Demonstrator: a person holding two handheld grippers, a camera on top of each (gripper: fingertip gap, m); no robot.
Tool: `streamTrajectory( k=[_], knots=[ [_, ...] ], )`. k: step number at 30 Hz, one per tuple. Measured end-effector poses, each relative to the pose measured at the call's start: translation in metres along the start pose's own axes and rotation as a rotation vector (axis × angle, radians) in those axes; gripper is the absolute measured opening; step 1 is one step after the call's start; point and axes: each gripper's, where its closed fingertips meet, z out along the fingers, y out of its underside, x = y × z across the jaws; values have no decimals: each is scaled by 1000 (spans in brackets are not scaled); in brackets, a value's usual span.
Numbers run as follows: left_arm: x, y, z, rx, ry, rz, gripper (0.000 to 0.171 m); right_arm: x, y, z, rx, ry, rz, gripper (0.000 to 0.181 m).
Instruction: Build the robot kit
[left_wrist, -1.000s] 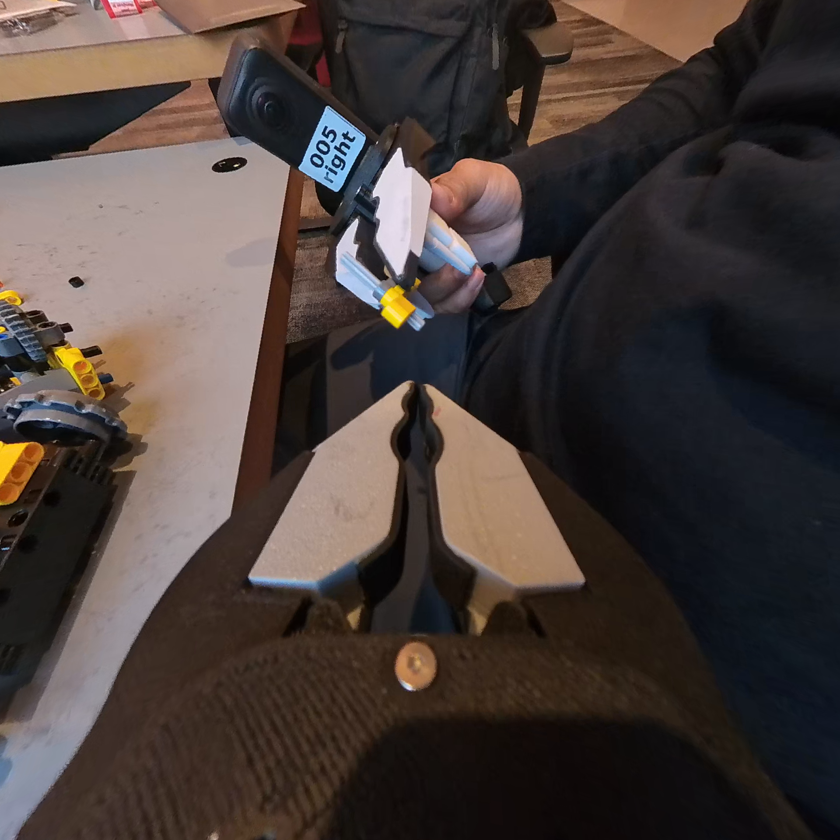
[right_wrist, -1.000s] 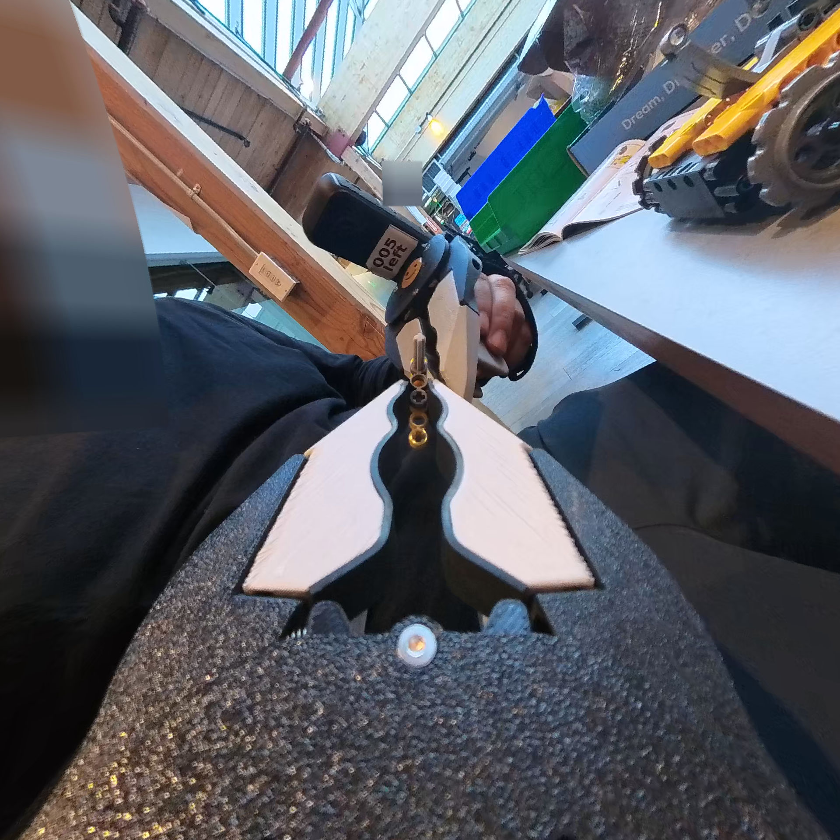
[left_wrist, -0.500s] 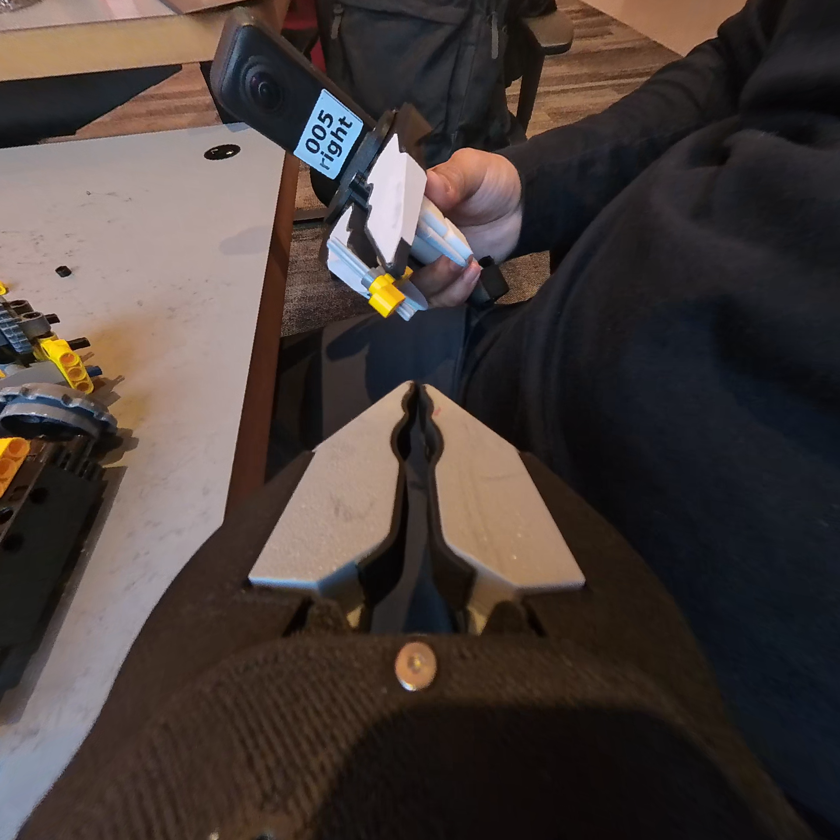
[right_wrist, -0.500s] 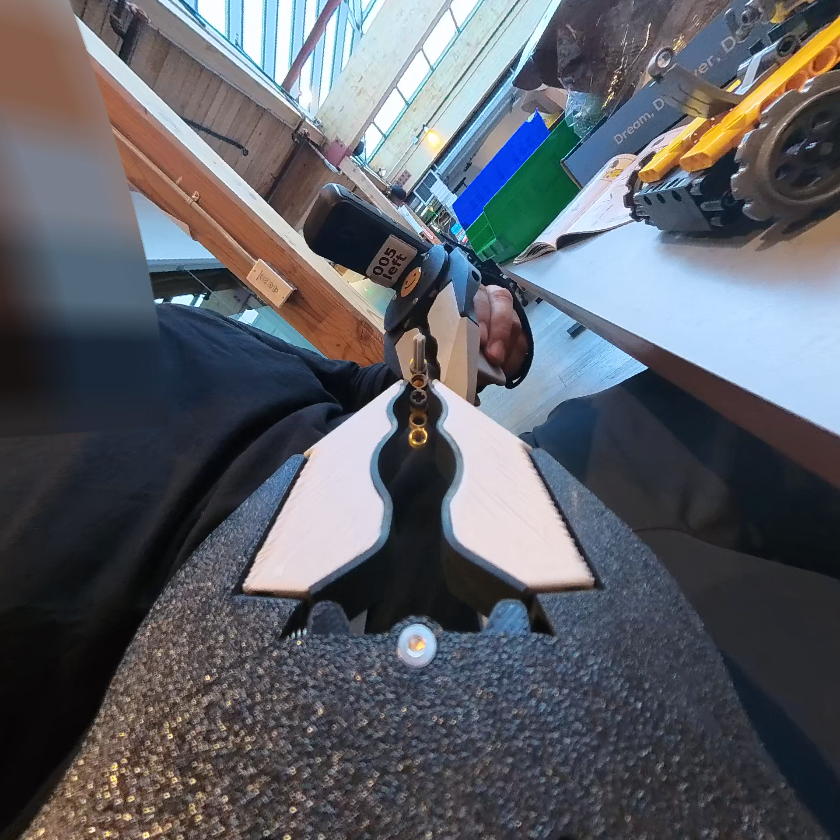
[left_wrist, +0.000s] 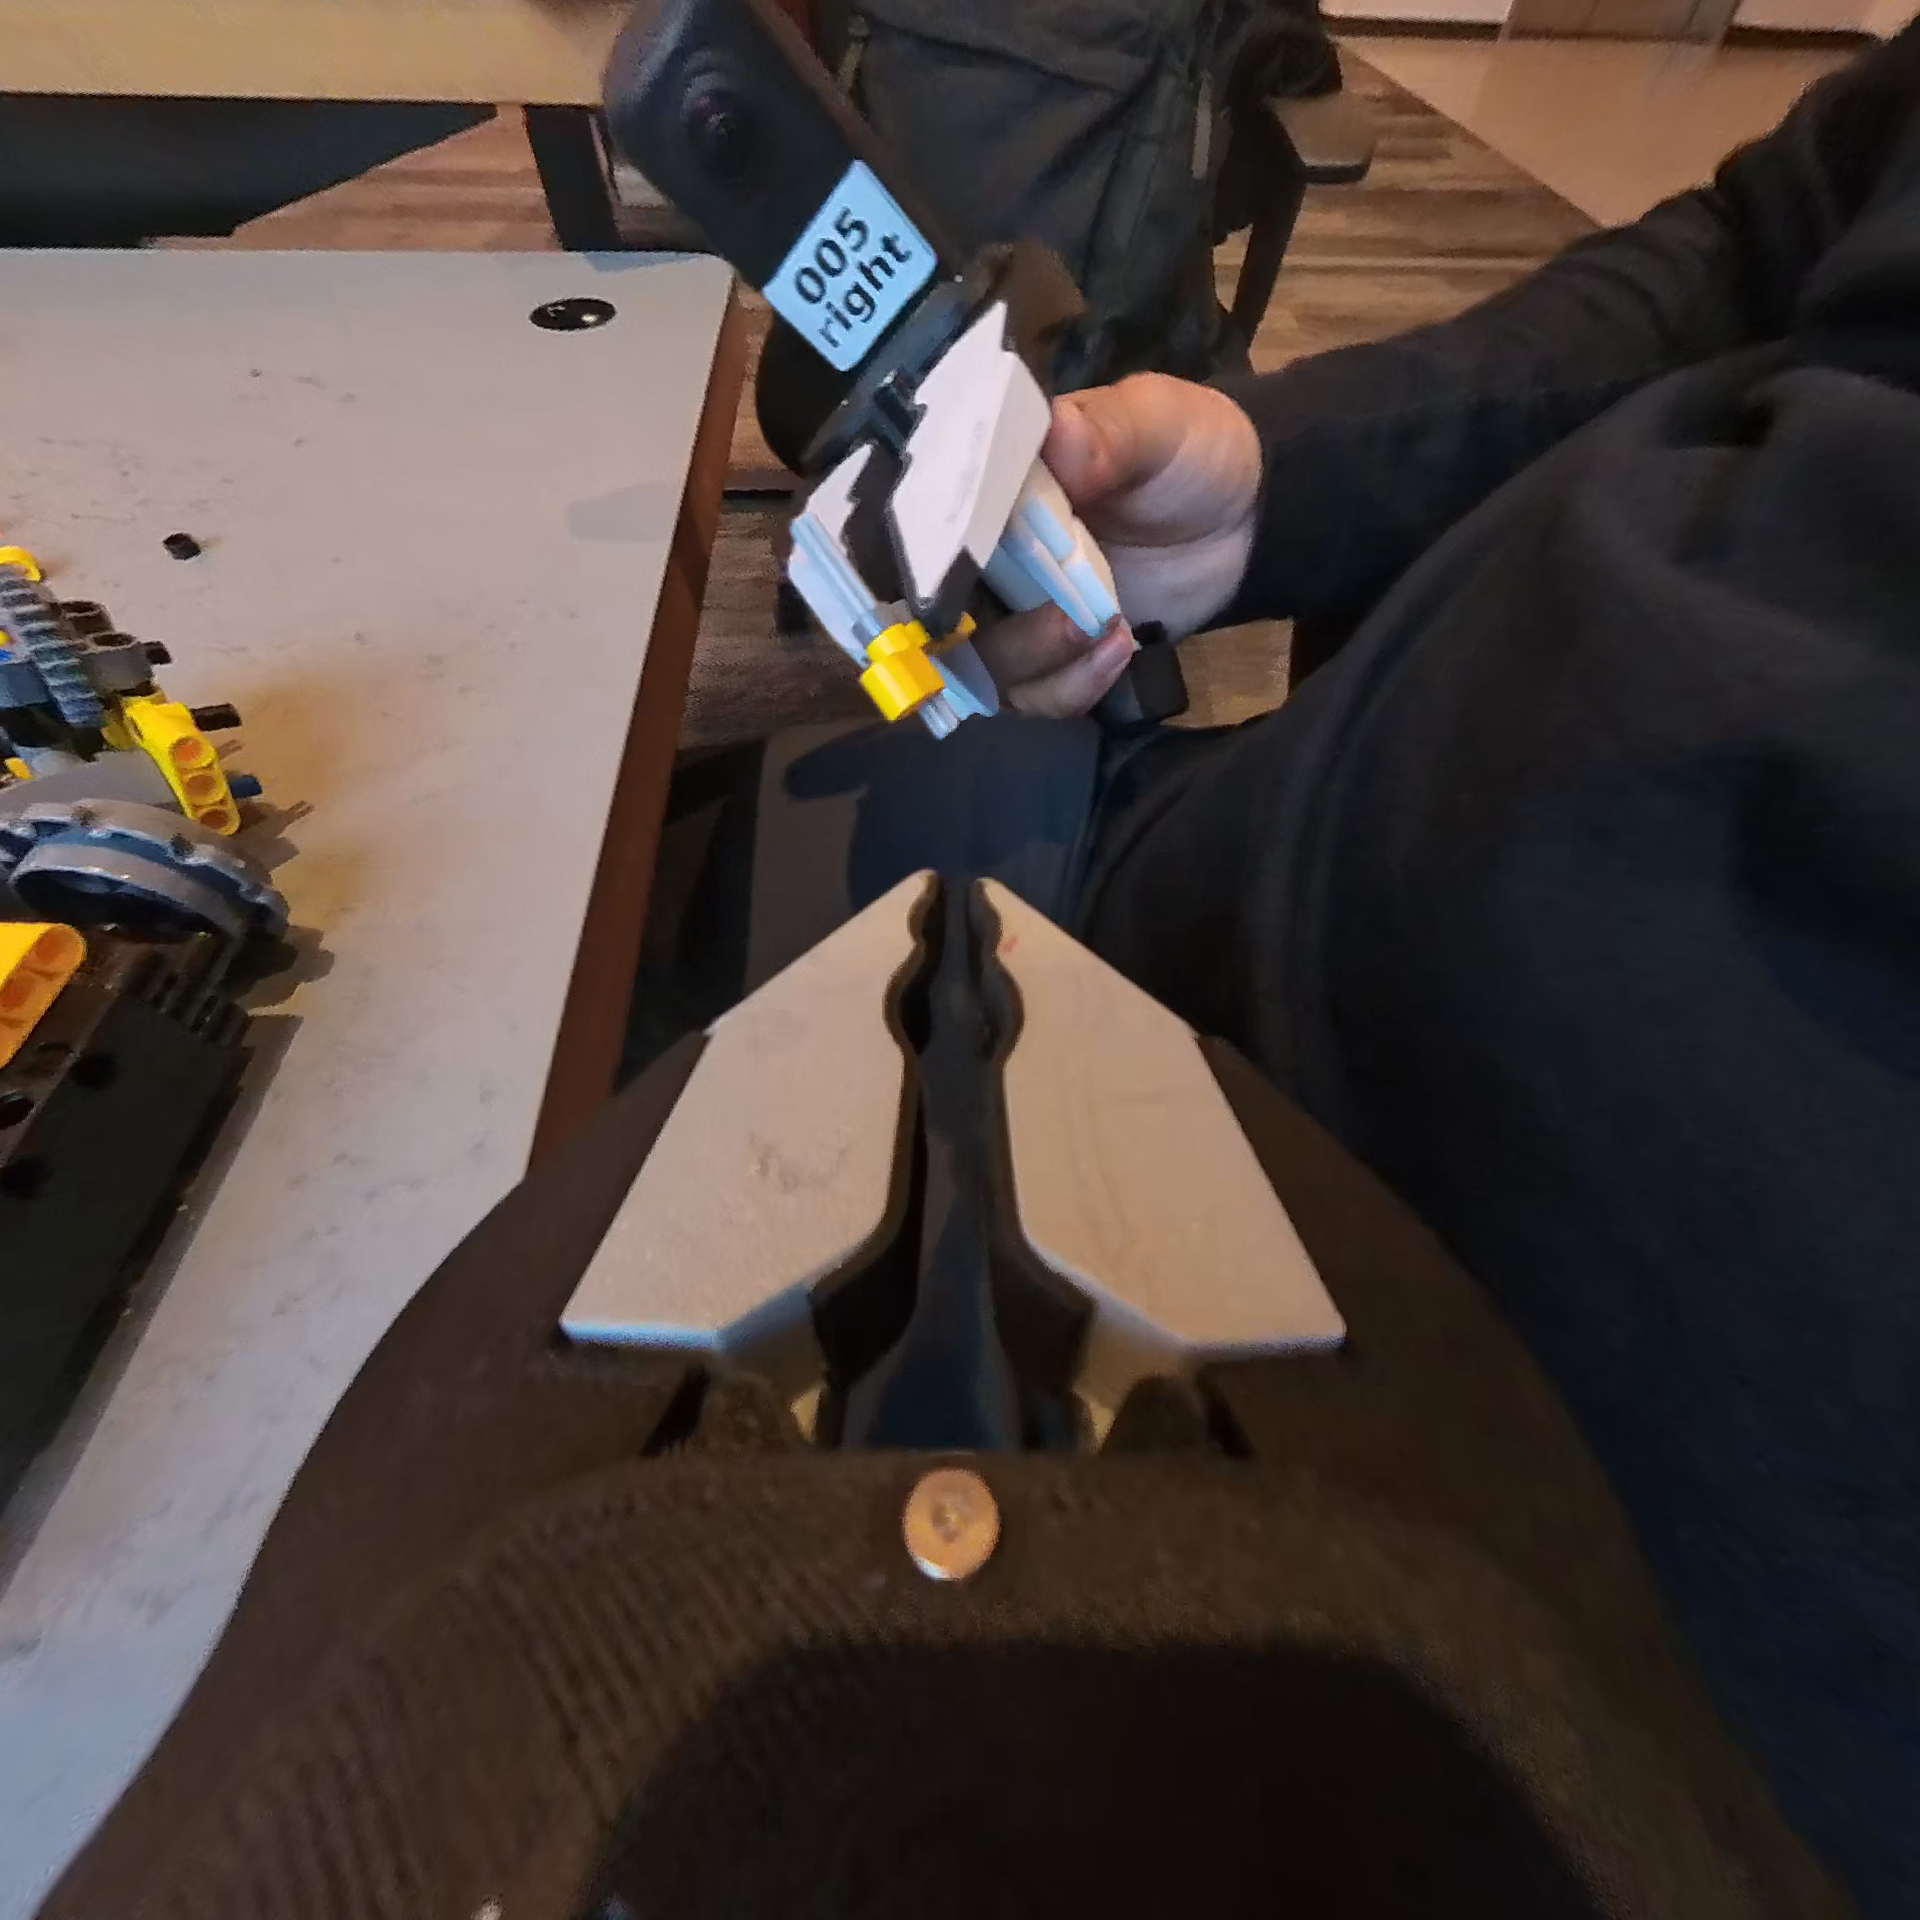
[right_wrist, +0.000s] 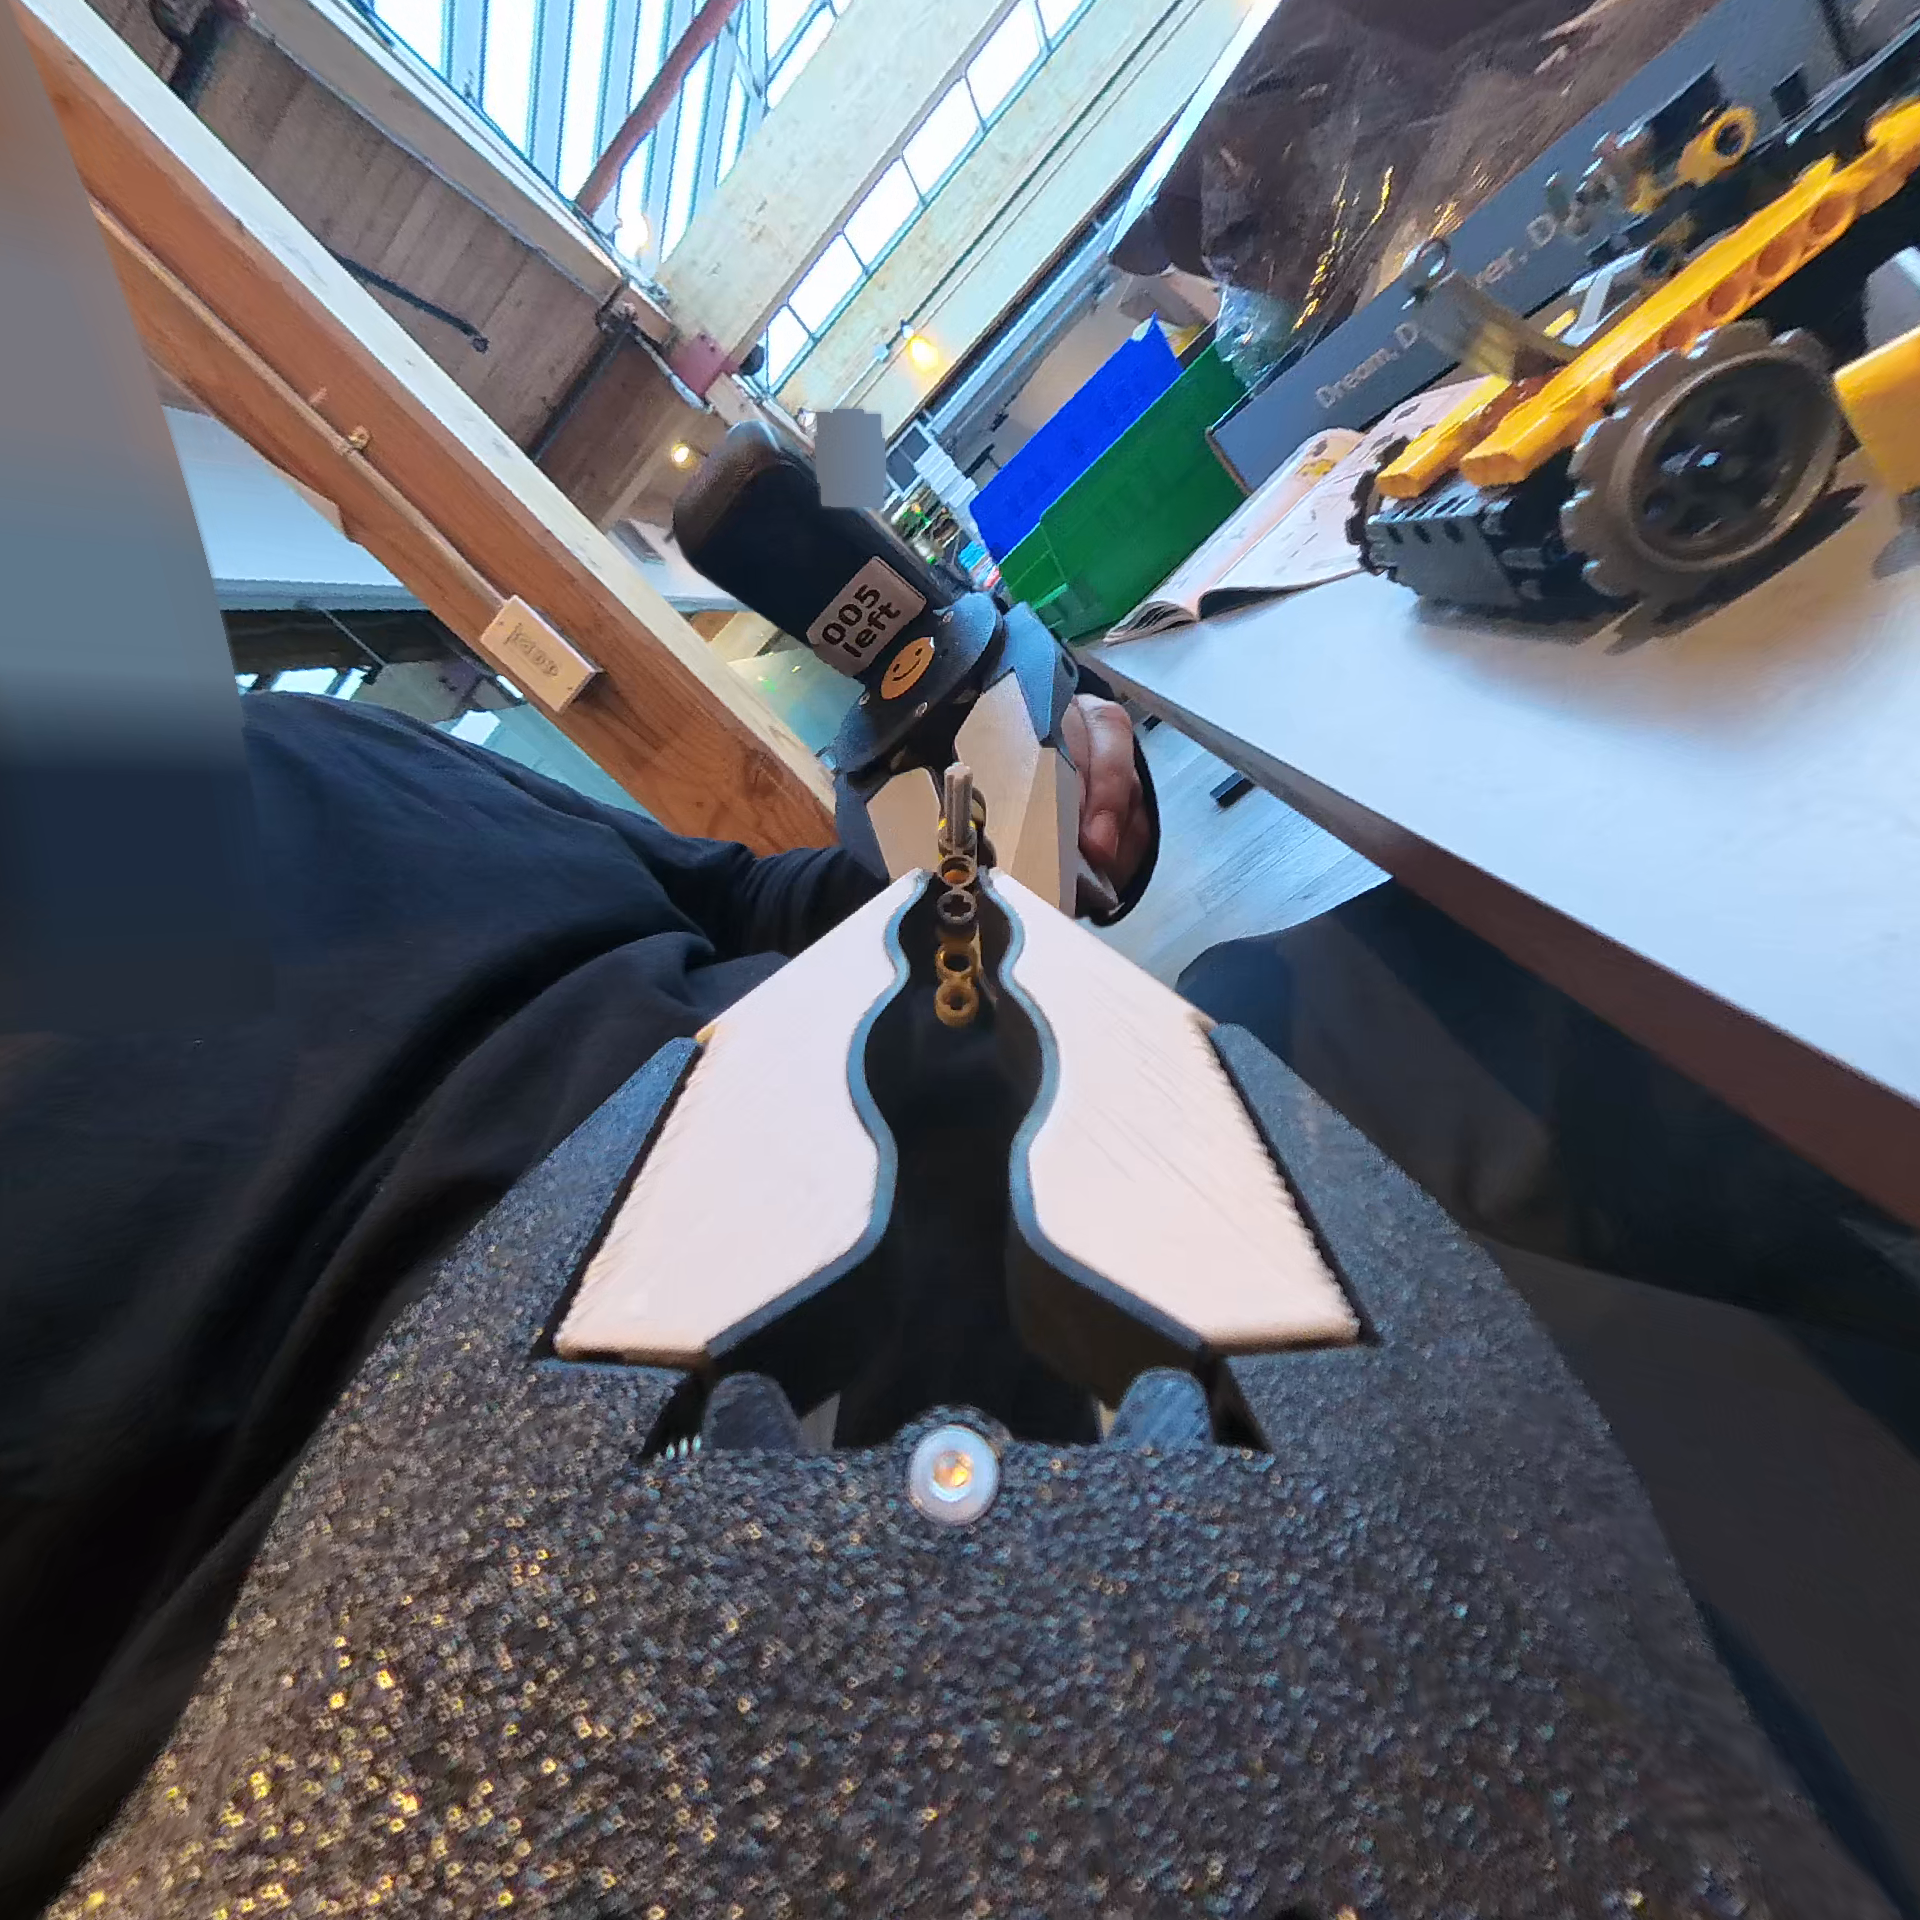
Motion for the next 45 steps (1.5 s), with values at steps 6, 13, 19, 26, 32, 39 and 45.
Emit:
streamTrajectory(
  k=[6, 13, 19, 26, 32, 39, 45],
  knots=[
    [-1, -12, -1, 71, 28, -84, 10, 3, -4, -1, 21, 29, -35, 7],
    [-1, -17, -1, 101, 42, -118, 11, 5, 2, 4, -10, 54, -65, 7],
    [-1, -18, -3, 117, 56, -150, 9, 7, 7, 8, -41, 74, -101, 7],
    [-4, -18, -4, 125, 66, -185, 8, 9, 13, 10, -86, 112, -154, 7],
    [-5, -15, -4, 113, 58, -194, 7, 10, 16, 11, -107, 116, -157, 7],
    [-5, -13, -3, 97, 51, -190, 5, 12, 19, 11, -127, 133, -178, 7],
    [-6, -13, -3, 105, 71, -242, 2, 13, 20, 13, -138, 143, -193, 7]
  ],
)
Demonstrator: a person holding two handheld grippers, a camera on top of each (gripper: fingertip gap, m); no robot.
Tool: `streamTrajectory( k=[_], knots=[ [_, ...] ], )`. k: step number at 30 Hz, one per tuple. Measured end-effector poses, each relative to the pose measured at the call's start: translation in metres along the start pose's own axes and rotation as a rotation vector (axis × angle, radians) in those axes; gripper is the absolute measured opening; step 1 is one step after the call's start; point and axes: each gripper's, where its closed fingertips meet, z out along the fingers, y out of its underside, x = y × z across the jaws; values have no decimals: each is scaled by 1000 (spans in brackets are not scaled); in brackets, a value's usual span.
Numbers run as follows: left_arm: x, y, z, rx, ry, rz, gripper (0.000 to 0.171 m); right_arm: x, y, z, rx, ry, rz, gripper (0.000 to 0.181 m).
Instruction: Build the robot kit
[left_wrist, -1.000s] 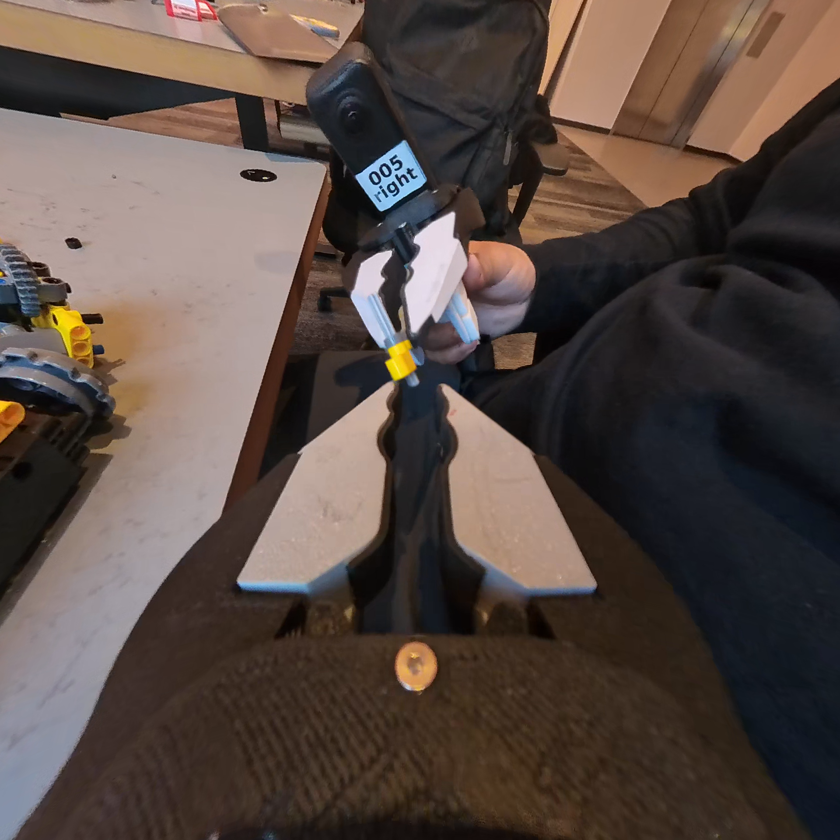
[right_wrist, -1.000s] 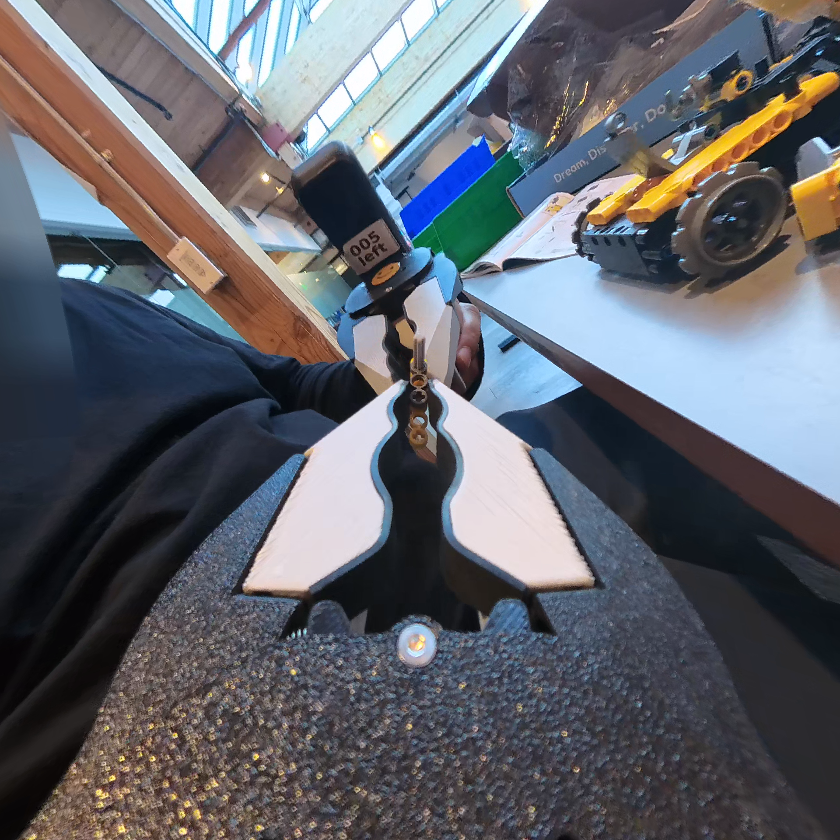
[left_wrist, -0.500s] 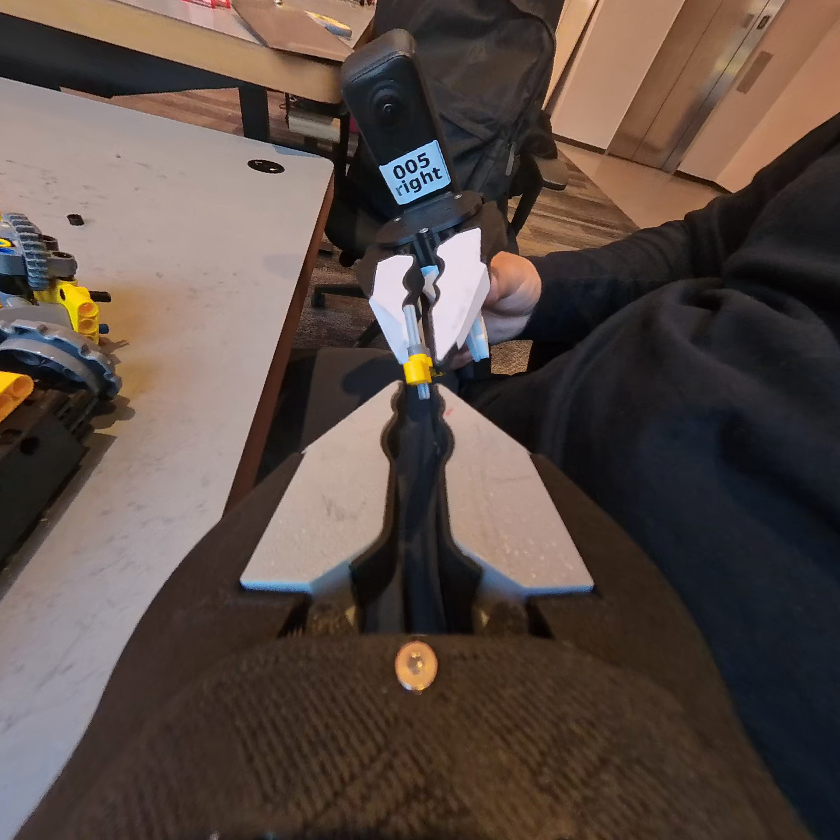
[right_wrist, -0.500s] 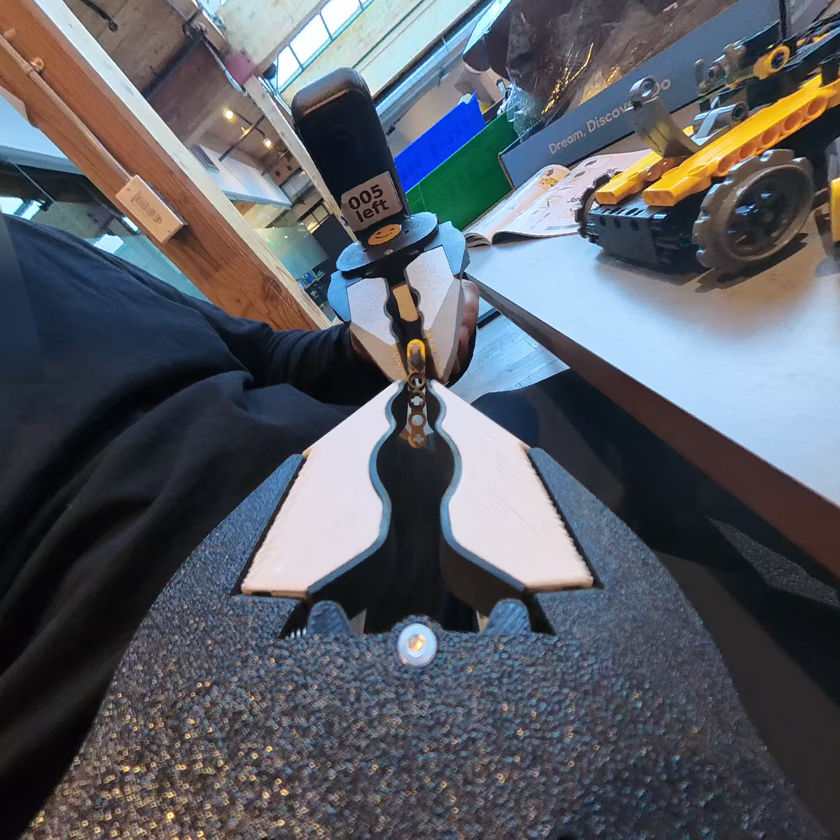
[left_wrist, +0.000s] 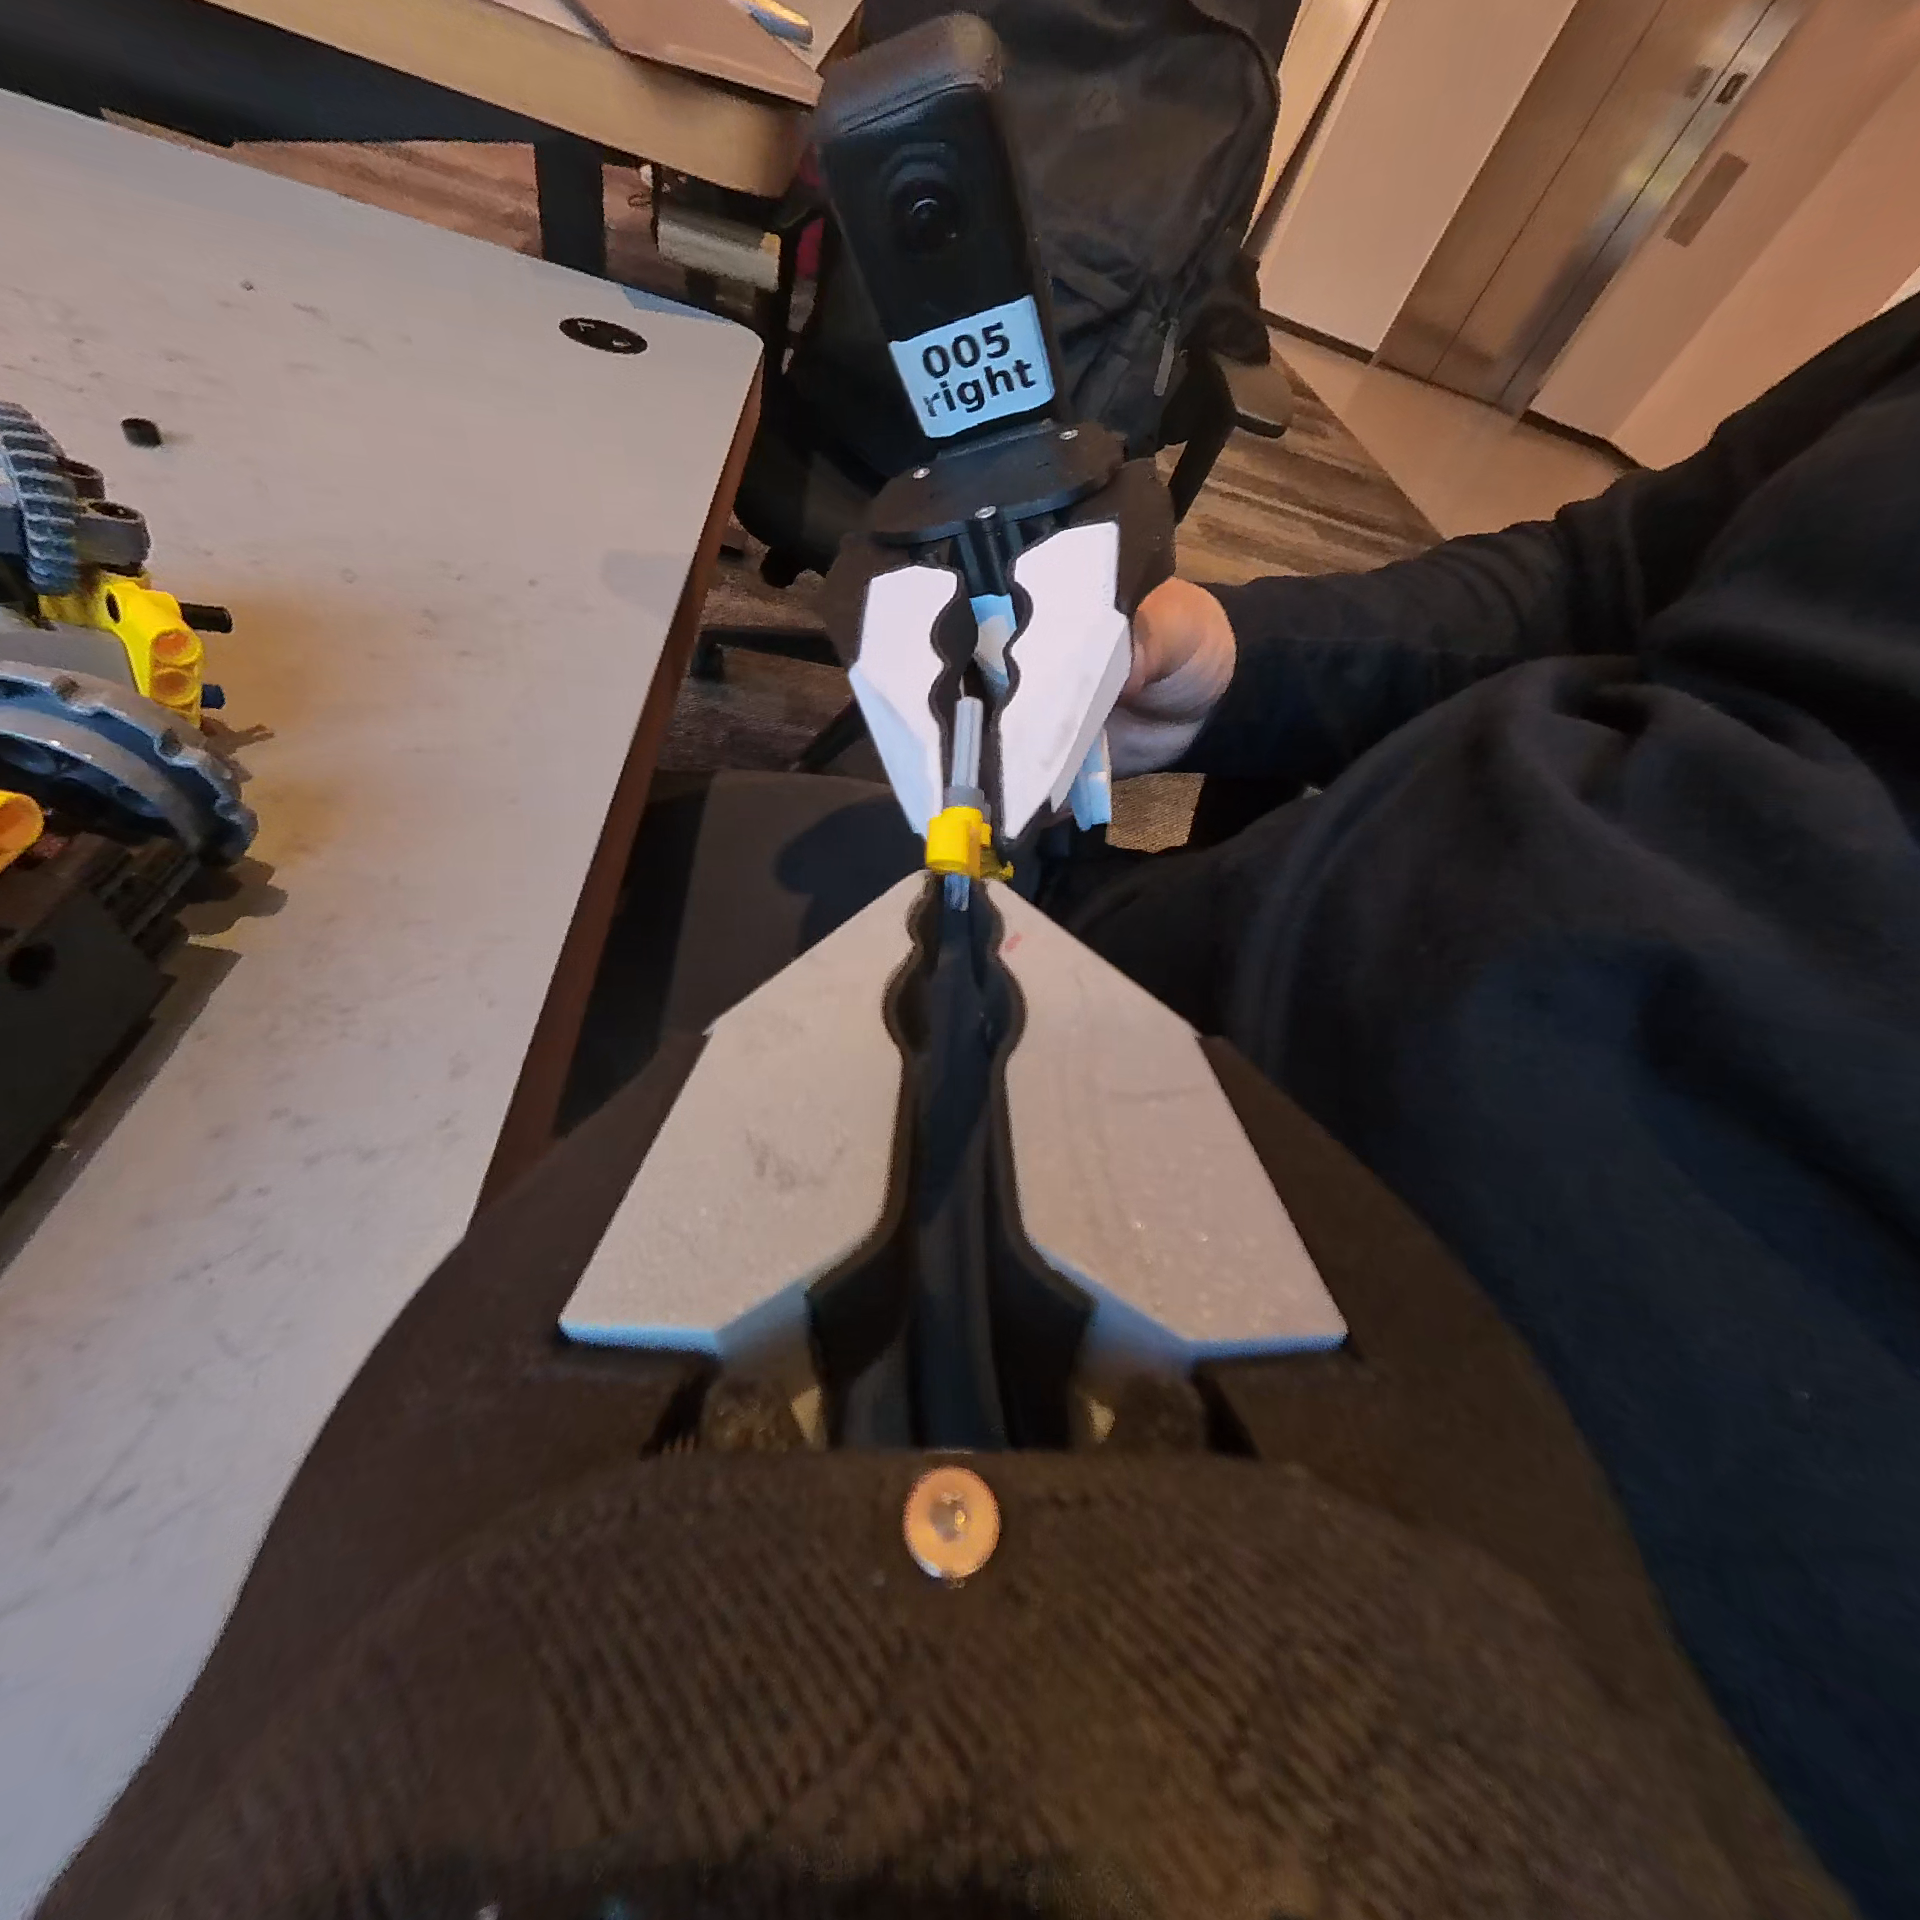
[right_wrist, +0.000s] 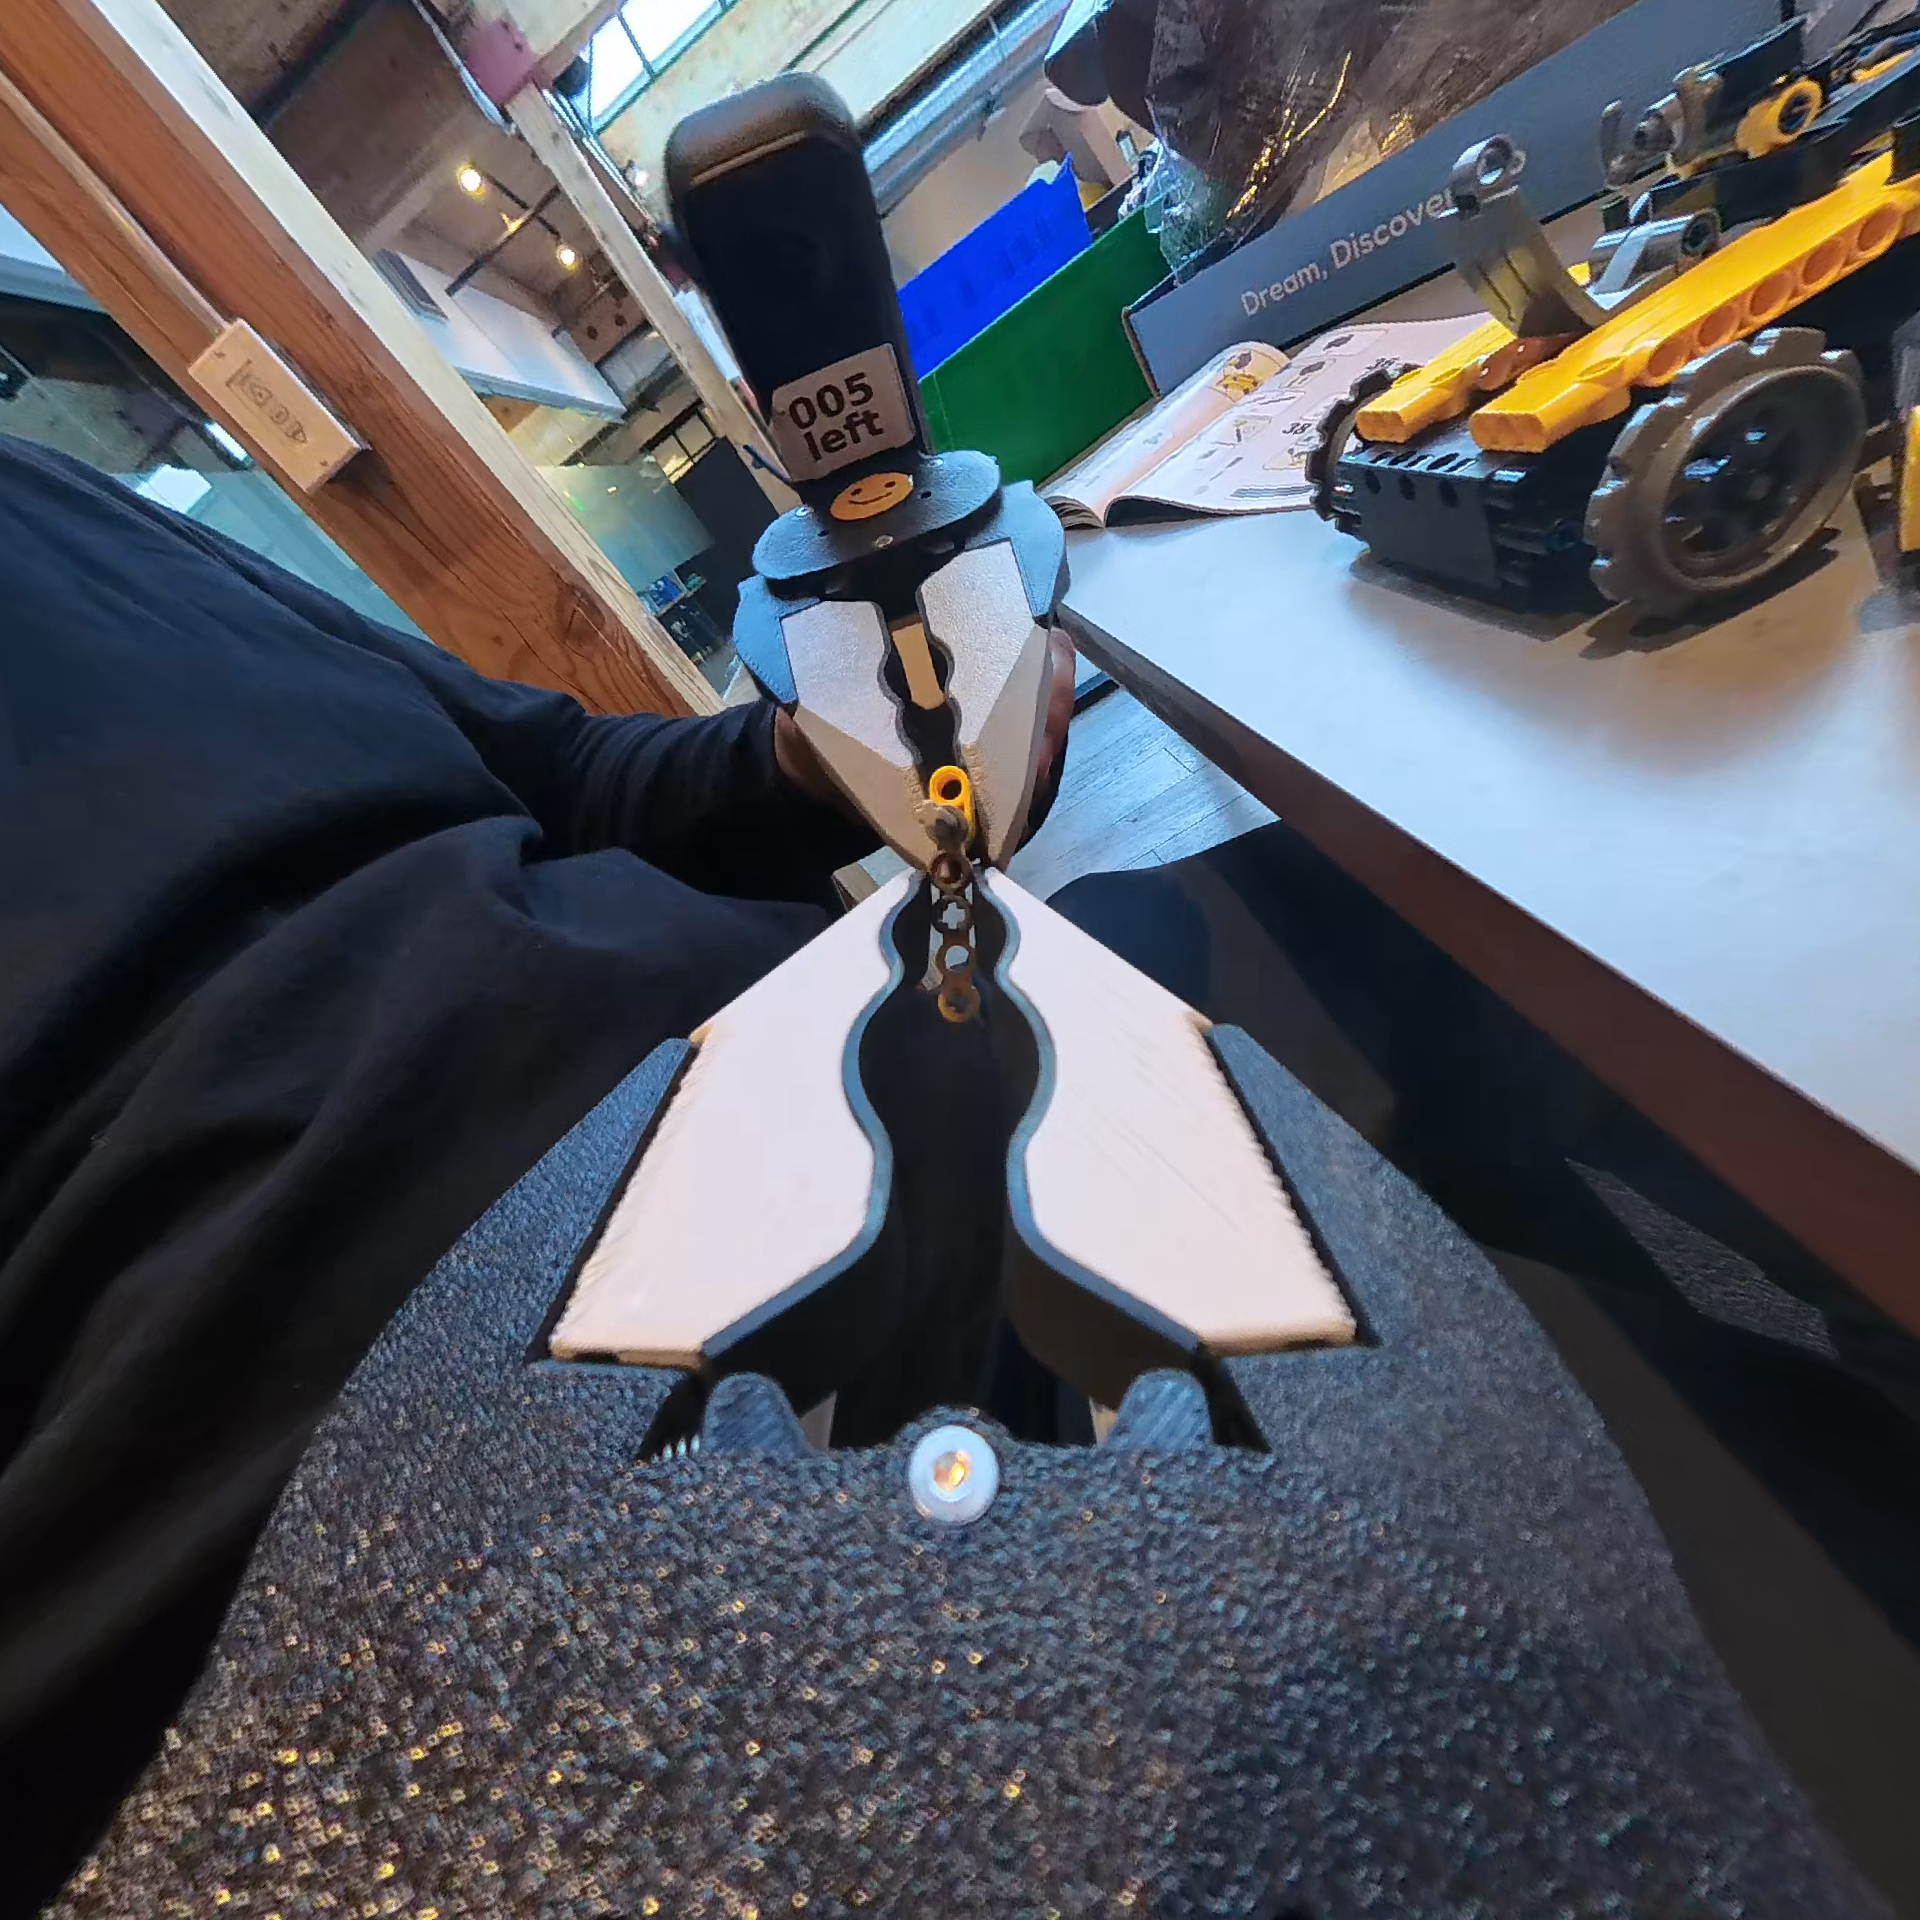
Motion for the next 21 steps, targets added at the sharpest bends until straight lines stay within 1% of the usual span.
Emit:
streamTrajectory(
  k=[5, 7, 10, 12, 14, 16, 19, 21],
  knots=[
    [-1, 2, 2, -6, 5, -33, 2, 2, 1, -1, -18, 21, -3, 7],
    [-2, 7, 4, -34, -5, -23, 2, 4, 4, -1, -48, 29, 15, 7],
    [-12, 14, 2, -93, -102, 69, 2, 7, 2, -5, -84, 52, 46, 7],
    [-19, 17, -1, -119, -172, 126, 7, 4, -5, -8, -122, 48, 54, 7],
    [-24, 16, -5, -127, -222, 171, 11, 5, -12, -11, -191, 57, 53, 7],
    [-28, 12, -9, -121, -260, 207, 15, 7, -13, -11, -296, 56, 81, 7],
    [-27, 8, -13, -113, -268, 243, 19, 15, -4, -8, -470, 56, 121, 7],
    [-24, 6, -13, -111, -258, 269, 19, 18, 2, -4, -553, 36, 154, 7]
  ],
)
